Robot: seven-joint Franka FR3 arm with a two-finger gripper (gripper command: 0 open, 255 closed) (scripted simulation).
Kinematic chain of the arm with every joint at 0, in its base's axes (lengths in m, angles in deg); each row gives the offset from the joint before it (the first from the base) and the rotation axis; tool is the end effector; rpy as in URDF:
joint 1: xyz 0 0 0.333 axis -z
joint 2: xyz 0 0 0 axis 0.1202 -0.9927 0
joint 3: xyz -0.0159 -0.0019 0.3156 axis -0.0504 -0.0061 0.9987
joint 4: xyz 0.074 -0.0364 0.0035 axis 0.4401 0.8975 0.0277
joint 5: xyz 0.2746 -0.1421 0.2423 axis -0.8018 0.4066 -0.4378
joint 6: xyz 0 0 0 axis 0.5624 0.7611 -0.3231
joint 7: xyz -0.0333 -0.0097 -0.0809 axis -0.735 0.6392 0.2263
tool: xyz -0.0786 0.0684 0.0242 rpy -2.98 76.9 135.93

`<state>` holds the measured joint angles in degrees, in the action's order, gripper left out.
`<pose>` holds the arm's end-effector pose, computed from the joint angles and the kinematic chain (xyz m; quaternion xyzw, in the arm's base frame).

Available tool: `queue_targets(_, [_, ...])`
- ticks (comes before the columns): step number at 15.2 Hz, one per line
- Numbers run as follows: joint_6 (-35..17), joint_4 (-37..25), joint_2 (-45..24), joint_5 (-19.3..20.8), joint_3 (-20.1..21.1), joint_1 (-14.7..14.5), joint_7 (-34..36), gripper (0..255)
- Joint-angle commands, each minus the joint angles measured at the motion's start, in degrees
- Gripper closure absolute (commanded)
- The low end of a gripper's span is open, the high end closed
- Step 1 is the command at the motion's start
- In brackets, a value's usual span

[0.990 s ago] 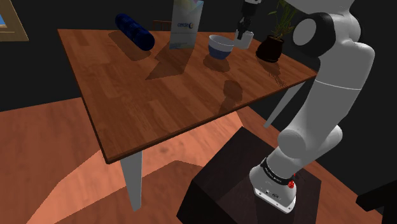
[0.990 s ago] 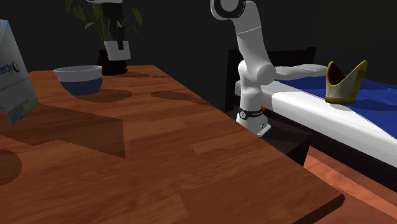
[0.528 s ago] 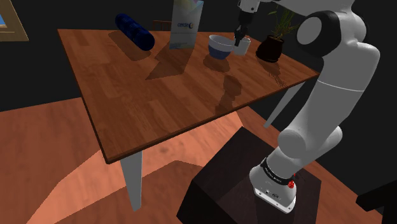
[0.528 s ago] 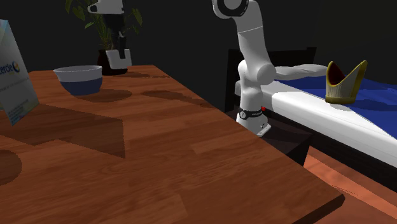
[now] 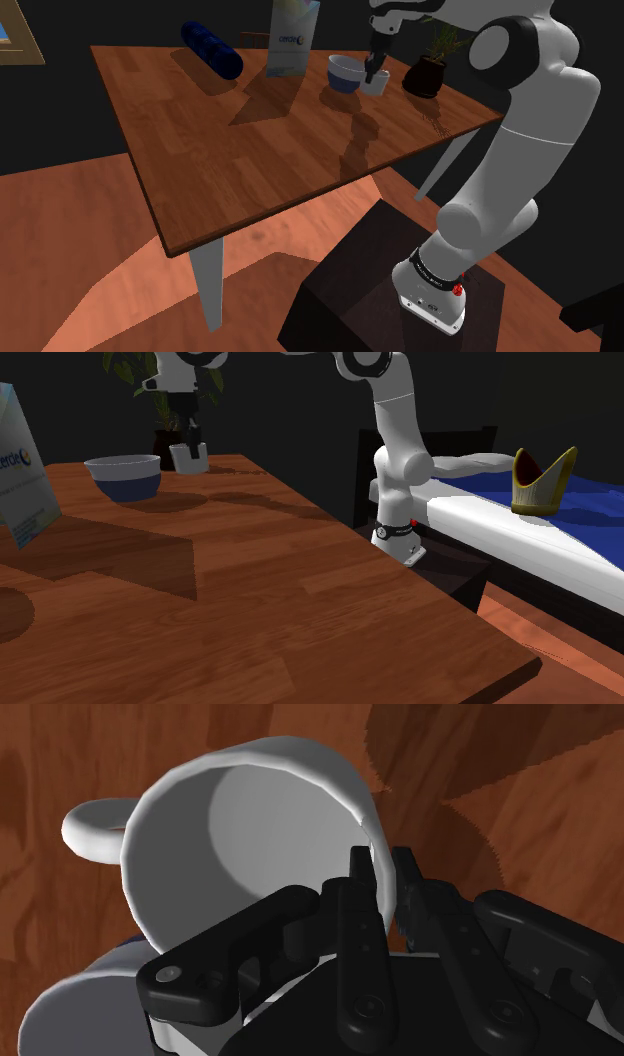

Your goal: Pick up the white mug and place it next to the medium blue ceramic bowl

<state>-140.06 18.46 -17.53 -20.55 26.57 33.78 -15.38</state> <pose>0.5353 -0.3473 0.5284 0.9991 0.0230 -0.0248 0.0241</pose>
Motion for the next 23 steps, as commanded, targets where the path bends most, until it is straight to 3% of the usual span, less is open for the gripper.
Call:
queue_targets(1, [-1.69,1.85,0.20,0.04,0.03,-0.06,0.15,255])
queue_targets(10, [-8.46,8.24,-0.19,0.07,0.06,-0.08,0.50,255])
queue_targets(18, [-8.57,8.34,-0.21,0.07,0.06,-0.08,0.50,255])
queue_targets(19, [-8.57,8.34,-0.21,0.07,0.06,-0.08,0.50,0])
queue_targets(23, [-8.57,8.34,-0.20,0.07,0.06,-0.08,0.50,0])
